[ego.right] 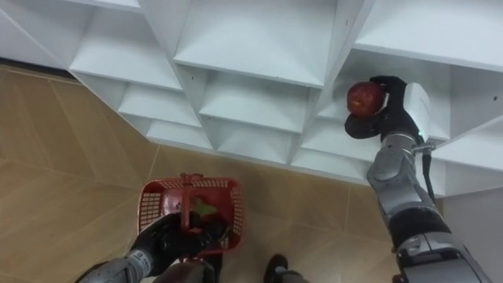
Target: Collect fruits from the closet
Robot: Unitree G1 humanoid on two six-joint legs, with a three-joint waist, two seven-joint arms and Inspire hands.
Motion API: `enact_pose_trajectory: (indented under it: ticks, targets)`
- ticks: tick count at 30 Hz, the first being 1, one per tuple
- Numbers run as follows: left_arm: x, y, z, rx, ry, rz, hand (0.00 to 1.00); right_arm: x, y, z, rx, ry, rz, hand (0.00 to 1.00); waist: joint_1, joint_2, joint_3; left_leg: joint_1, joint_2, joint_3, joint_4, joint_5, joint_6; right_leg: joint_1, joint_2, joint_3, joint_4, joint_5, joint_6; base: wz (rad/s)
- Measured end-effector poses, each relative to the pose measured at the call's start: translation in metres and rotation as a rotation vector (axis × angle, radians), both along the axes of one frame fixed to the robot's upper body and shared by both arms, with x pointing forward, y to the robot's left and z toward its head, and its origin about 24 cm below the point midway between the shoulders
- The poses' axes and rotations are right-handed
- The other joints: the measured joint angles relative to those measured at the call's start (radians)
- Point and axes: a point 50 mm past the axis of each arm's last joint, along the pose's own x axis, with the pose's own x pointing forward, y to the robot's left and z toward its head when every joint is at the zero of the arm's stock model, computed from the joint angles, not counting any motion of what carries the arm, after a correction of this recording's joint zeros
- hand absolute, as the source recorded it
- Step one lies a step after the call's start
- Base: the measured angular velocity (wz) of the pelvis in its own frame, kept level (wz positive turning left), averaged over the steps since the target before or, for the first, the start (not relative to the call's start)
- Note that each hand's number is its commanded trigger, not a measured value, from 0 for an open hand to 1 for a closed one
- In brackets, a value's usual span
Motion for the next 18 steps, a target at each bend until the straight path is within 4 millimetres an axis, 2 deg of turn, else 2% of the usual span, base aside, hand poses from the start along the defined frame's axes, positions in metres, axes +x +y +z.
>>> enact_pose_trajectory:
  ticks: [6, 18]
  targets:
    - [0.007, -0.001, 0.004, 0.0, -0.02, -0.005, 1.0, 0.0, 0.0, 0.0, -0.004, -0.002, 0.0, 1.0, 0.003, 0.0, 0.0, 0.001, 0.002, 0.002, 0.003, 0.0, 0.0, 0.001, 0.001, 0.0, 0.0, 0.001, -0.001, 0.0]
    - [0.006, -0.004, 0.003, 0.001, -0.023, -0.02, 1.0, 0.003, 0.012, 0.002, -0.01, -0.023, 0.06, 1.0, 0.008, 0.0, -0.0002, 0.004, 0.003, 0.006, 0.0, 0.0, 0.0, 0.001, 0.002, 0.003, 0.0, 0.002, -0.002, 0.0]
